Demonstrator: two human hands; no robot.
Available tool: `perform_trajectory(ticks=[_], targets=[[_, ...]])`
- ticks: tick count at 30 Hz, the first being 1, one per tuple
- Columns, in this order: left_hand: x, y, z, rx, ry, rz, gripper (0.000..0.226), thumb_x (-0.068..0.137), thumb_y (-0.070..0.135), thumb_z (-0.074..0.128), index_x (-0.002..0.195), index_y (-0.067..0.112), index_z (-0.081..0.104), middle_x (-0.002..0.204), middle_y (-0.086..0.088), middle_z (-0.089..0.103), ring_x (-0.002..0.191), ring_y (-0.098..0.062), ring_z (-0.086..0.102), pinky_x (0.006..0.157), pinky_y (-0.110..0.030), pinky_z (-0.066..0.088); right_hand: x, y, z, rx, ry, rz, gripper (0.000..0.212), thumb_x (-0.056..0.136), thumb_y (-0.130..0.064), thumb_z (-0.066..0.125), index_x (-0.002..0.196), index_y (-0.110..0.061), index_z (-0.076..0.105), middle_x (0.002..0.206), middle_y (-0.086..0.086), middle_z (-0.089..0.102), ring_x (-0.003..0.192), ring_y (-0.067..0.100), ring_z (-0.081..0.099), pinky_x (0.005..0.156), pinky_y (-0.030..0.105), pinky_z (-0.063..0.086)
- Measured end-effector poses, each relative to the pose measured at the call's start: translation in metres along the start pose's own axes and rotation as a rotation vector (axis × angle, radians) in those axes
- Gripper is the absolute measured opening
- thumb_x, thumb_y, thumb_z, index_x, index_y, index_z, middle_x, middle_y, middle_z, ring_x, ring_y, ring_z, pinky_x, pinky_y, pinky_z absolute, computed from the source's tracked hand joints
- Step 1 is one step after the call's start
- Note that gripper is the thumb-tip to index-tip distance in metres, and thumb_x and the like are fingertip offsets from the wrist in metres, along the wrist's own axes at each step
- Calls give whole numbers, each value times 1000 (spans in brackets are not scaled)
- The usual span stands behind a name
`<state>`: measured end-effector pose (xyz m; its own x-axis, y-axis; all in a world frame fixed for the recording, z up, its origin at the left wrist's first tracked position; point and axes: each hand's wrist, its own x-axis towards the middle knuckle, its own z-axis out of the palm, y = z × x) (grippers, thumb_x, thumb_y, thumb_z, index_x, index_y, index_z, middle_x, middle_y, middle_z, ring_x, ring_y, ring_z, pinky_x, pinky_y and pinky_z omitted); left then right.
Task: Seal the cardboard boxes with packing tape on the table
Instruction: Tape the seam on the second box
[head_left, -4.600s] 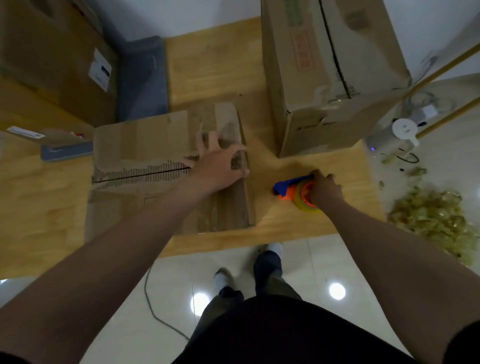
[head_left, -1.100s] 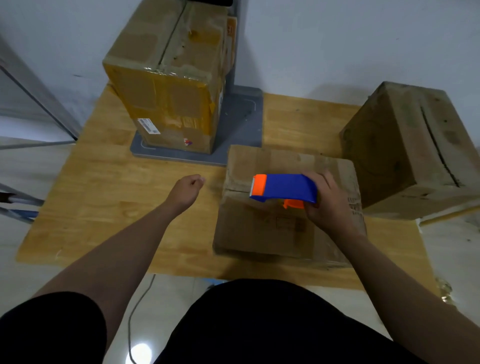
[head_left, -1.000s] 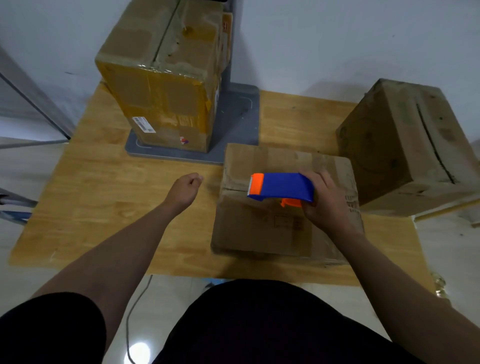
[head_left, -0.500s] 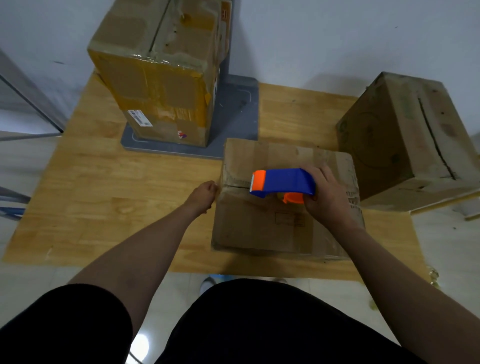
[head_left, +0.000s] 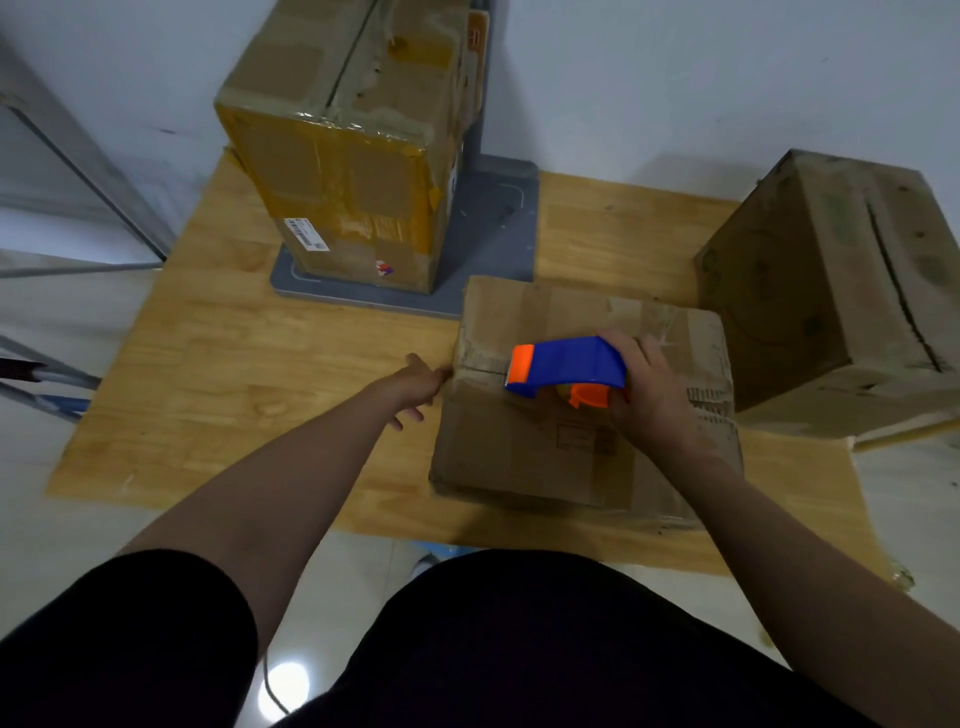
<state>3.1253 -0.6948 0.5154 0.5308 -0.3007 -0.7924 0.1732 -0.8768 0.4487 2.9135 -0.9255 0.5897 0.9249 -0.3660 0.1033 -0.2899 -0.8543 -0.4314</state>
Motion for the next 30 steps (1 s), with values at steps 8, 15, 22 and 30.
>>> perform_trajectory(ticks=[8, 15, 22, 30], targets=[[-23, 24, 1, -93, 416, 270, 43, 104, 36, 47, 81, 8, 70, 80, -4, 72, 78, -23, 69, 76, -39, 56, -1, 8, 0, 15, -10, -1, 69, 85, -6, 64, 145, -29, 38, 125, 1, 45, 111, 22, 53, 78, 34, 48], [-38, 40, 42, 131, 450, 219, 47, 113, 36, 30, 108, 5, 65, 104, -16, 64, 96, -34, 61, 79, -40, 47, 1, 20, -3, 26, -58, -51, 76, 83, -7, 62, 149, -32, 33, 127, 1, 43, 112, 26, 53, 80, 46, 54], [-34, 34, 57, 30, 448, 124, 60, 111, 48, 25, 124, 3, 63, 121, -23, 65, 112, -40, 60, 91, -45, 48, 2, 33, -9, 59, -96, -104, 83, 82, -5, 64, 153, -36, 33, 122, -1, 41, 105, 22, 51, 80, 36, 49], [-25, 29, 55, 50, 442, 66, 73, 106, 62, 21, 128, 5, 60, 128, -22, 63, 118, -39, 58, 97, -46, 45, 5, 48, -20, -48, -128, -236, 87, 86, -9, 66, 153, -46, 26, 120, 1, 41, 85, 16, 47, 56, 23, 35]])
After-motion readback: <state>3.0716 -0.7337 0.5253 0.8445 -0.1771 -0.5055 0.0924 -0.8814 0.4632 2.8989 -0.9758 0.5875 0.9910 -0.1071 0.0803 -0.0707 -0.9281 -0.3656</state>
